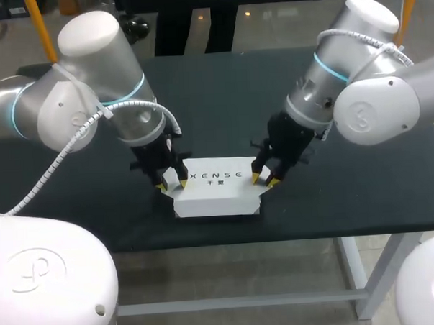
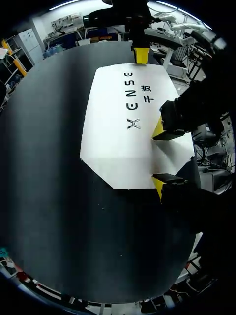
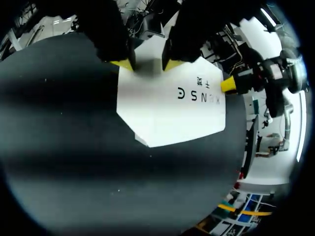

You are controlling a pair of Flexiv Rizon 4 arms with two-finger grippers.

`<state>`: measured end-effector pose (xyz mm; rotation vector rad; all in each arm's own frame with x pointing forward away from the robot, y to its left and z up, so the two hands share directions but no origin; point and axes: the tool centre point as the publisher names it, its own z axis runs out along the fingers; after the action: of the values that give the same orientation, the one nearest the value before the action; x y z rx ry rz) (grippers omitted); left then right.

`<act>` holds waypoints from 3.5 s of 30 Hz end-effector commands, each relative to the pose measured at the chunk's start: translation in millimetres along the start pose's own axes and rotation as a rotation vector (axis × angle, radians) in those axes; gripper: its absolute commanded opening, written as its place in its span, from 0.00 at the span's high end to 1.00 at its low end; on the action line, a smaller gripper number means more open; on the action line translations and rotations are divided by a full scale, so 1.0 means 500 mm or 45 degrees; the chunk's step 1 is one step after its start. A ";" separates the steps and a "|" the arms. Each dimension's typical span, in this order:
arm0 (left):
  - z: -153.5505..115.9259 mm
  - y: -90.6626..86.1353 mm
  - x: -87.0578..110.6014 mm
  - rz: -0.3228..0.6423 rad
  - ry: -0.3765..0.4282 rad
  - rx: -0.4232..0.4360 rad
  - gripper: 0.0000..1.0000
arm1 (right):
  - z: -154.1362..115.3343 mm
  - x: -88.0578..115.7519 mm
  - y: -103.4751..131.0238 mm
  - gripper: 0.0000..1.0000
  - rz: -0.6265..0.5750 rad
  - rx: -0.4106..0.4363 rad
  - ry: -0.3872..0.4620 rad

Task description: Assemble the packaging by folding the flat box into shape, placing the metal phone stand inside, and closing the box properly

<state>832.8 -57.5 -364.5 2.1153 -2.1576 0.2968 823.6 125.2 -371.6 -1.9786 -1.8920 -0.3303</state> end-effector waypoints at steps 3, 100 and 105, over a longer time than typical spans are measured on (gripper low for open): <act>0.007 0.005 0.001 0.002 0.002 0.011 0.52 | 0.014 -0.002 -0.003 0.60 -0.006 -0.030 -0.008; 0.026 0.003 -0.012 0.067 0.189 0.039 0.53 | 0.040 0.004 0.019 0.56 0.049 -0.142 0.176; 0.027 0.004 -0.013 0.079 0.205 0.036 0.52 | 0.040 0.008 0.017 0.55 0.039 -0.164 0.179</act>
<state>832.1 -55.0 -376.1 1.9697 -2.1424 0.4833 830.9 136.1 -387.6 -2.0092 -1.7915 -0.5723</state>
